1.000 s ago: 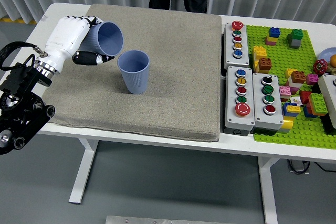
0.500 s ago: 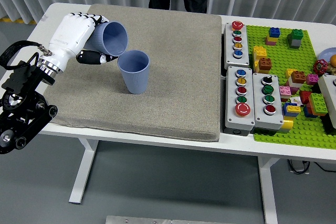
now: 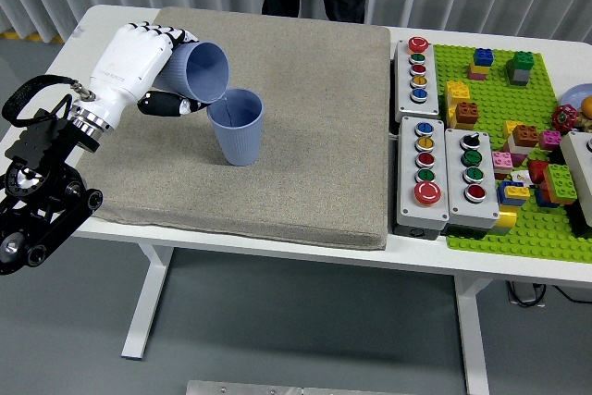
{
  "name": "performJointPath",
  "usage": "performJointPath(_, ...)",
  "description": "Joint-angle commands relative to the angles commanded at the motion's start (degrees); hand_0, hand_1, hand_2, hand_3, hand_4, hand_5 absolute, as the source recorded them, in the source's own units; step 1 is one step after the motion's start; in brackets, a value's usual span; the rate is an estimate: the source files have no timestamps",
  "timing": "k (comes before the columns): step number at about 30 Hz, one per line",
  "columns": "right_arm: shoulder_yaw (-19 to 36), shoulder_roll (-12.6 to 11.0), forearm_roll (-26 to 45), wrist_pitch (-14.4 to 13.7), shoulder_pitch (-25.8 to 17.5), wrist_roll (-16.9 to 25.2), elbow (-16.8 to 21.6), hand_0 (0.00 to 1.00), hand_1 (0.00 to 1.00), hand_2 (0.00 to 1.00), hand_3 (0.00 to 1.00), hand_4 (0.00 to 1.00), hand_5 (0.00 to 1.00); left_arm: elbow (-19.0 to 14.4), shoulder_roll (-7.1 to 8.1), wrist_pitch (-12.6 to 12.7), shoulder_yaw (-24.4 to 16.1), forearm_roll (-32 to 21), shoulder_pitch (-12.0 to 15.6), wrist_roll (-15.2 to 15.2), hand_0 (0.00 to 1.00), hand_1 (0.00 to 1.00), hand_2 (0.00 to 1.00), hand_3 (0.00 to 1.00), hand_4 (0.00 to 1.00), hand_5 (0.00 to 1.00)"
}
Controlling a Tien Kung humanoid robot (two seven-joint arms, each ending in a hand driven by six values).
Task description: Pick cup pour cup place
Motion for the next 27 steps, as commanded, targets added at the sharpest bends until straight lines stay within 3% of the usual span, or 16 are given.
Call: performJointPath(27,-0.3,0.0,0.8,-0.1,0.4,0.2,0.0,0.723,0.691,0.736,0.703,0.332,0.280,-0.6,2.48,0.4,4.5,0.6,-3.0,0.5,0.510,0.486,0.510,0.530,0.838,0.207)
